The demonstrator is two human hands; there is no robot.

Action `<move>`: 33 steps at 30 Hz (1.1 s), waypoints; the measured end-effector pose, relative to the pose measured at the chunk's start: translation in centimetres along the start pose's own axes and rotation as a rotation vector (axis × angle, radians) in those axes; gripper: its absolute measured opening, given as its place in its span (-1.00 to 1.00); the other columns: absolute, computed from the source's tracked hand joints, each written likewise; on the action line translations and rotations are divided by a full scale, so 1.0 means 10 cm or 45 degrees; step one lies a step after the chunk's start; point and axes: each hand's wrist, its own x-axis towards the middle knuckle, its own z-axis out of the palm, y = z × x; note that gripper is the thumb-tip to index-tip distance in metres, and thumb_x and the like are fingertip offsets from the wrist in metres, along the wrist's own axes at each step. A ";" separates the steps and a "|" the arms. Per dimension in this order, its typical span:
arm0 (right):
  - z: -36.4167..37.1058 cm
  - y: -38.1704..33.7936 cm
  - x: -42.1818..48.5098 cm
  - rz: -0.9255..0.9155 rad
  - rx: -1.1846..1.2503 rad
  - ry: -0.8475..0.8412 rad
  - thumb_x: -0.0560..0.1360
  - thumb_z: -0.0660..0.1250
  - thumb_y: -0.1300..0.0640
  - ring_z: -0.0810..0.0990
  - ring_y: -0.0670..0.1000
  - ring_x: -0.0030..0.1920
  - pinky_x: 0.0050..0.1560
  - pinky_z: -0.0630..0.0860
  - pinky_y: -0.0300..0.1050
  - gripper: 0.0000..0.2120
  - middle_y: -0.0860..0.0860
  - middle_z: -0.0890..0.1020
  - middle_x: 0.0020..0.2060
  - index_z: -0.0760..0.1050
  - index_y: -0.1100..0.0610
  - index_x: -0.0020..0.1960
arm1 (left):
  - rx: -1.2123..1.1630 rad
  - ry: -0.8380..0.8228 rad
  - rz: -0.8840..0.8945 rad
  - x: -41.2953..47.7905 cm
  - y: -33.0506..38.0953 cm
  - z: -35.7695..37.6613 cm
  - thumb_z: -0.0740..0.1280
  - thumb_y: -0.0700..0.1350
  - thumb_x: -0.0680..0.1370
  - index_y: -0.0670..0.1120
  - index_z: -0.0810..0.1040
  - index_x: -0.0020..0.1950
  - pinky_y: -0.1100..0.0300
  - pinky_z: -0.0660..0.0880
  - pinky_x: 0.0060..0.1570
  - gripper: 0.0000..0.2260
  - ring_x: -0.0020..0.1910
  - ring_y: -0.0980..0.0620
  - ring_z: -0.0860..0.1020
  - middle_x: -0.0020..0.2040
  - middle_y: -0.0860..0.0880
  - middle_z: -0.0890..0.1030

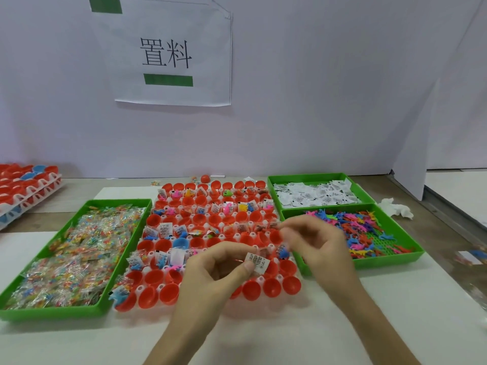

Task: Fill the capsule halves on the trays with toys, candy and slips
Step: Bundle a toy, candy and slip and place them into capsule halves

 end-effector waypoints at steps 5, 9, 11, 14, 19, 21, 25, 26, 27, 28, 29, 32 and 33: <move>-0.59 0.37 0.13 0.265 -0.830 0.305 0.47 0.49 0.12 0.62 -0.05 -0.14 -0.04 0.57 0.01 -0.86 -0.10 0.68 -0.16 0.61 -0.11 -0.14 | 0.042 0.051 0.100 -0.02 -0.03 0.01 0.47 -0.25 0.49 0.15 0.66 0.02 0.29 0.58 -0.16 -0.71 -0.19 0.02 0.66 -0.18 -0.06 0.68; -0.69 0.50 0.11 0.491 -1.204 0.135 0.42 0.52 0.00 0.56 0.04 0.09 0.15 0.46 0.05 -0.81 -0.10 0.61 0.01 0.60 -0.20 -0.03 | 0.083 0.011 0.195 -0.05 -0.04 0.05 0.46 -0.30 0.49 0.09 0.66 -0.04 0.26 0.59 -0.18 -0.74 -0.21 0.00 0.65 -0.16 -0.07 0.68; -0.65 0.49 0.13 0.482 -1.208 0.165 0.42 0.51 0.03 0.56 0.00 0.04 0.10 0.43 -0.01 -0.82 -0.17 0.61 -0.08 0.58 -0.23 -0.10 | 0.115 0.008 0.220 -0.05 -0.06 0.06 0.42 -0.38 0.50 0.07 0.67 -0.08 0.15 0.62 -0.19 -0.68 -0.20 -0.08 0.64 -0.16 -0.08 0.68; -0.66 0.52 0.13 0.445 -1.066 0.256 0.41 0.50 0.17 0.57 -0.05 -0.16 0.02 0.52 0.02 -0.74 -0.20 0.61 -0.28 0.58 -0.20 -0.22 | 0.138 0.015 0.238 -0.05 -0.07 0.05 0.41 -0.41 0.50 0.06 0.70 -0.10 0.04 0.63 -0.18 -0.66 -0.18 -0.16 0.63 -0.16 -0.09 0.68; -0.70 0.52 0.13 0.315 -0.792 0.350 0.43 0.46 0.36 0.59 -0.08 -0.26 -0.16 0.57 -0.09 -0.63 -0.12 0.65 -0.32 0.60 -0.15 -0.21 | 0.116 0.014 0.272 -0.05 -0.04 0.03 0.37 -0.43 0.52 0.03 0.74 -0.09 0.24 0.58 -0.18 -0.64 -0.18 -0.12 0.64 -0.15 -0.11 0.69; -0.72 0.50 0.14 0.245 -0.703 0.400 0.43 0.46 0.37 0.60 -0.15 -0.27 -0.20 0.54 -0.30 -0.65 -0.14 0.66 -0.29 0.61 -0.12 -0.20 | 0.137 0.024 0.291 -0.04 -0.03 0.03 0.35 -0.47 0.52 0.04 0.75 -0.12 0.26 0.57 -0.19 -0.60 -0.15 -0.06 0.65 -0.12 -0.07 0.70; -0.71 0.35 0.16 0.209 -0.218 0.451 0.46 0.46 0.38 0.63 -0.24 -0.27 -0.21 0.52 -0.43 -0.68 -0.12 0.69 -0.29 0.66 -0.07 -0.15 | 0.154 0.030 0.288 -0.04 -0.01 0.03 0.35 -0.46 0.52 0.05 0.75 -0.12 0.27 0.58 -0.17 -0.60 -0.10 -0.02 0.66 -0.12 -0.02 0.71; -0.68 0.30 0.16 0.227 -0.072 0.424 0.45 0.46 0.38 0.65 -0.21 -0.24 -0.18 0.54 -0.41 -0.69 -0.11 0.70 -0.28 0.67 -0.05 -0.14 | 0.156 0.031 0.275 -0.04 0.00 0.03 0.36 -0.44 0.52 0.06 0.75 -0.11 0.26 0.59 -0.16 -0.60 -0.11 -0.03 0.66 -0.12 -0.02 0.71; -0.62 0.24 0.15 0.254 0.078 0.382 0.43 0.47 0.36 0.66 -0.16 -0.20 -0.14 0.56 -0.37 -0.72 -0.10 0.70 -0.27 0.69 -0.03 -0.14 | 0.155 0.033 0.256 -0.04 0.00 0.03 0.37 -0.42 0.52 0.08 0.75 -0.10 0.26 0.59 -0.16 -0.61 -0.12 -0.04 0.66 -0.12 -0.02 0.71; -0.56 0.19 0.14 0.287 0.226 0.330 0.39 0.49 0.32 0.66 -0.10 -0.17 -0.10 0.58 -0.31 -0.78 -0.07 0.70 -0.26 0.70 0.00 -0.14 | 0.150 0.034 0.237 -0.05 0.00 0.04 0.38 -0.40 0.52 0.10 0.75 -0.09 0.27 0.59 -0.16 -0.62 -0.13 -0.05 0.66 -0.12 -0.02 0.70; -0.49 0.14 0.13 0.317 0.366 0.275 0.35 0.49 0.26 0.66 -0.06 -0.16 -0.09 0.60 -0.27 -0.83 -0.03 0.69 -0.25 0.71 0.02 -0.14 | 0.139 0.034 0.220 -0.05 0.00 0.04 0.39 -0.39 0.52 0.11 0.75 -0.08 0.29 0.58 -0.17 -0.62 -0.14 -0.05 0.67 -0.12 -0.03 0.70; -0.24 0.01 0.07 0.364 0.575 0.122 0.29 0.46 0.20 0.67 -0.05 -0.16 -0.13 0.60 -0.26 -0.81 0.01 0.70 -0.22 0.72 0.01 -0.12 | 0.114 0.025 0.167 -0.05 0.00 0.07 0.41 -0.33 0.52 0.12 0.75 -0.01 0.33 0.57 -0.16 -0.67 -0.16 -0.01 0.69 -0.12 -0.02 0.70; -0.16 -0.02 0.04 0.361 0.578 0.065 0.31 0.45 0.21 0.69 -0.05 -0.13 -0.12 0.59 -0.27 -0.79 0.02 0.72 -0.18 0.72 0.00 -0.10 | 0.119 0.021 0.151 -0.04 0.00 0.07 0.41 -0.31 0.52 0.13 0.74 0.00 0.32 0.58 -0.15 -0.68 -0.16 0.00 0.69 -0.11 -0.01 0.71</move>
